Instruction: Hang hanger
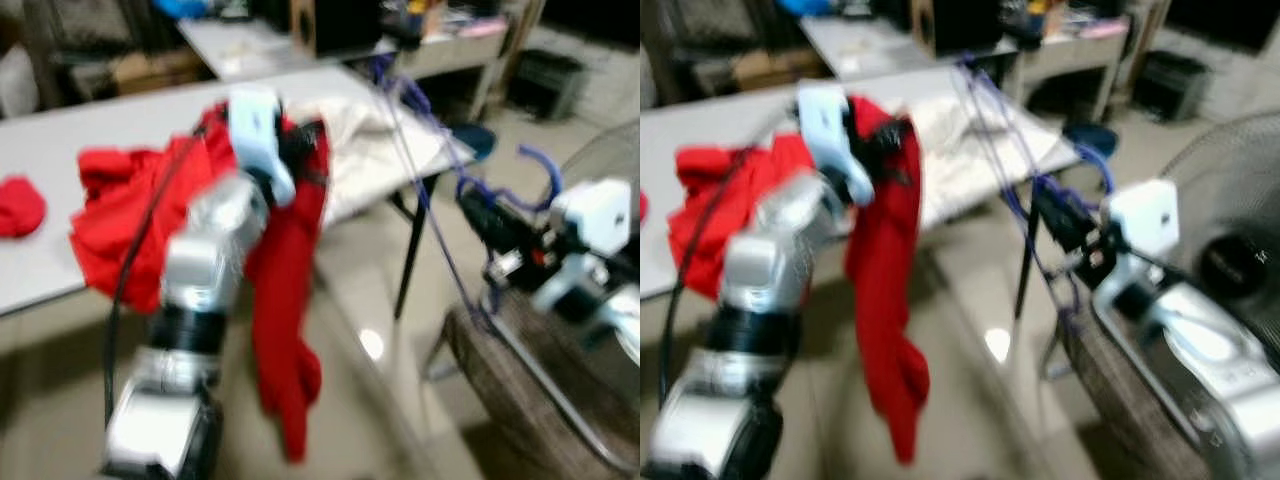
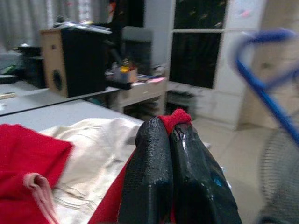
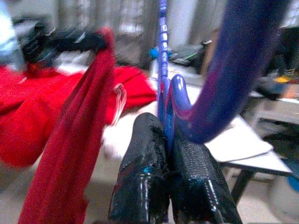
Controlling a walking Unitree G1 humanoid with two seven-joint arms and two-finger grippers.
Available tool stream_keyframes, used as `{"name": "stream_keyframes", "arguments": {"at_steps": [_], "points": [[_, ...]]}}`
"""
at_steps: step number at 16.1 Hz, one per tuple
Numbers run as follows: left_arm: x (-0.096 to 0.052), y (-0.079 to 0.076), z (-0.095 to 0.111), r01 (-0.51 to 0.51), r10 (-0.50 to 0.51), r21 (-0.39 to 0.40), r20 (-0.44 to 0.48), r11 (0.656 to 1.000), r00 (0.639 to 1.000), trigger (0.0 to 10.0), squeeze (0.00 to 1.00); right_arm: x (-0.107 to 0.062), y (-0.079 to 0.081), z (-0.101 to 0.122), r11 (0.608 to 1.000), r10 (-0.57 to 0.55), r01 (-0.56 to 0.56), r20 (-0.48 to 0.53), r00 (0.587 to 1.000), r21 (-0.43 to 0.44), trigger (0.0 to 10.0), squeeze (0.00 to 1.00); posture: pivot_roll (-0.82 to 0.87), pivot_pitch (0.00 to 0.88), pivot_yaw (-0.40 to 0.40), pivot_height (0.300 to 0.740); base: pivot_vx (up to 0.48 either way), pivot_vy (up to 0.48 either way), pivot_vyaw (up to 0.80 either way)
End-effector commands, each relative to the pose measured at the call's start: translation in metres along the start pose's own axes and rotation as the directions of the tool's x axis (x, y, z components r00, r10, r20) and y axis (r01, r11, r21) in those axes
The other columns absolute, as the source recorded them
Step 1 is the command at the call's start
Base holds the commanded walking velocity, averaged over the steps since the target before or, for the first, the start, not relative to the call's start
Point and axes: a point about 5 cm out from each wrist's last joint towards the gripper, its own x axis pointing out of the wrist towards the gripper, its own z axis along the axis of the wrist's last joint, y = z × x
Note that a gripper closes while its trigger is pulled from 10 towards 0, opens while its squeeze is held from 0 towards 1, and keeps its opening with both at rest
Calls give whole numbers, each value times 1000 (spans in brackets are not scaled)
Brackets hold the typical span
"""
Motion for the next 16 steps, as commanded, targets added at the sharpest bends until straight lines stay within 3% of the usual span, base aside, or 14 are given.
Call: {"name": "stream_keyframes", "arguments": {"at_steps": [1,4,6,8,9,11,12,13,15,16], "points": [[7,5,15,-4,2,53,34,999,999,10000,0,-4,-4,2,999,32,-32,-7,999,-1,10000,0,-157,0,45,740,319,0,0],[28,23,60,-37,27,88,113,995,993,10000,0,-25,-20,16,992,126,-126,15,992,-16,10000,0,-150,0,56,740,325,0,0],[35,26,74,-40,26,105,133,994,991,10000,0,-37,-19,24,973,231,-231,25,973,-13,10000,0,-149,0,60,740,322,0,0],[42,24,97,6,-21,82,187,997,982,10000,0,-52,-6,29,884,465,-463,-6,886,59,10000,0,-154,0,69,740,324,0,0],[45,22,108,35,-50,69,215,997,975,10000,0,-52,-3,28,851,523,-520,-31,852,74,10000,0,-156,0,73,740,326,0,0],[47,10,159,167,-165,22,338,986,926,10000,0,-35,1,20,757,652,-652,-125,748,48,10000,0,-152,0,72,740,324,0,0],[46,8,167,187,-183,23,356,982,916,10000,0,-32,0,20,746,663,-665,-136,736,39,10000,0,-151,0,71,740,326,0,0],[42,3,193,244,-227,13,420,970,879,10000,0,-20,-7,17,730,670,-684,-197,716,-3,10000,0,-148,0,69,740,326,0,0],[30,-1,234,308,-275,24,520,951,809,10000,0,2,-27,18,725,641,-682,-267,720,-100,10000,0,-134,0,53,740,324,0,0],[17,0,261,356,-309,34,579,934,755,10000,0,24,-46,30,735,587,-645,-280,760,-210,10000,0,-120,0,38,740,326,0,0]]}}
